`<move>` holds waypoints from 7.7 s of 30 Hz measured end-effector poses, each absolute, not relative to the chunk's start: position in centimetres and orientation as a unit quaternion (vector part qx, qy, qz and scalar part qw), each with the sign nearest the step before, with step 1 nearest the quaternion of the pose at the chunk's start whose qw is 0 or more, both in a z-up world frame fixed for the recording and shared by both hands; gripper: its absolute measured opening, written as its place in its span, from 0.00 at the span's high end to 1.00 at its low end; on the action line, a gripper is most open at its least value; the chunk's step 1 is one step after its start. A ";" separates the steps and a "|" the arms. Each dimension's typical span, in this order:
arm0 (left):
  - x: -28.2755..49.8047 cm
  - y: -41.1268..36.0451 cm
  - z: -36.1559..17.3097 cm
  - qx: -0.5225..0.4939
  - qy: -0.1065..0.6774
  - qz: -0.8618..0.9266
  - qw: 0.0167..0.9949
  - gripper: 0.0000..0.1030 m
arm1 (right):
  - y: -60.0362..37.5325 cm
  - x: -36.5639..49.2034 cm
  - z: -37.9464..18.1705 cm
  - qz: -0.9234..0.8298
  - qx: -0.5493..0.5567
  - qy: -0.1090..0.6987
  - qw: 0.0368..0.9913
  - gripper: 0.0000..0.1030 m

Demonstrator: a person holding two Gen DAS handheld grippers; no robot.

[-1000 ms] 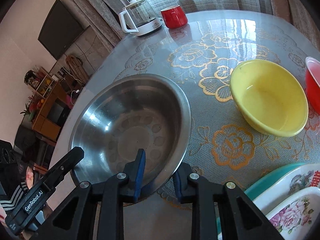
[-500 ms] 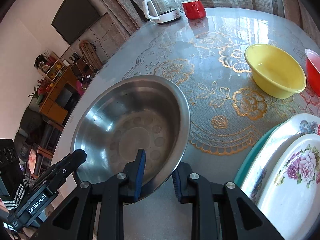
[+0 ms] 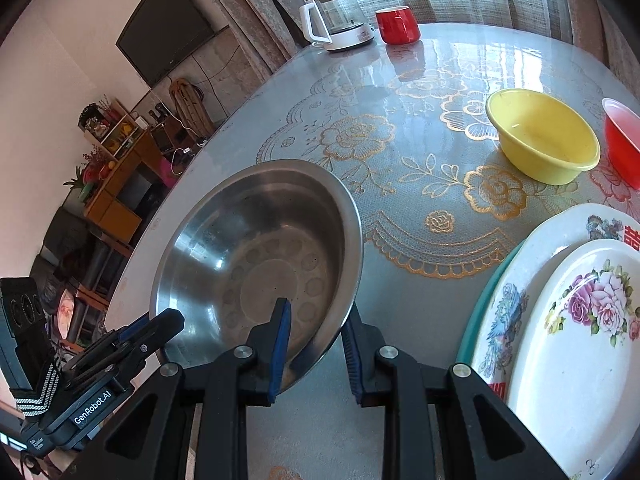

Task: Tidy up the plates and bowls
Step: 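Carry the steel bowl beside the plate stack and lower it, then open the left gripper and move it to the yellow bowl, then grasp the rim of the yellow bowl with the left gripper, then carry the yellow bowl over the steel bowl and lower it inside, then open the left gripper and withdraw from the nested bowls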

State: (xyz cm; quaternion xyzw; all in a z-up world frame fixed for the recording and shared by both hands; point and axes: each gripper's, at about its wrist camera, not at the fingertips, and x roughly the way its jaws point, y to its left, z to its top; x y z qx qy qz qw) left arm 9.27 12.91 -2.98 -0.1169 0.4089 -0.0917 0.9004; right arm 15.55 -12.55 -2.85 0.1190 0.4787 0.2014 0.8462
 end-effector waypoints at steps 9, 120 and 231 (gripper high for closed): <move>8.3 12.8 -1.8 -0.074 0.388 -0.061 0.917 0.60 | -14.1 15.1 -1.5 0.200 0.128 0.446 0.863 0.74; 28.4 -10.6 -2.8 -0.099 0.496 -0.207 0.838 0.87 | -34.1 23.3 -3.6 0.043 0.284 0.430 0.856 0.88; 9.8 9.4 -0.9 -0.071 0.407 -0.057 0.909 0.85 | -11.4 14.0 -1.4 0.253 0.100 0.438 0.857 0.78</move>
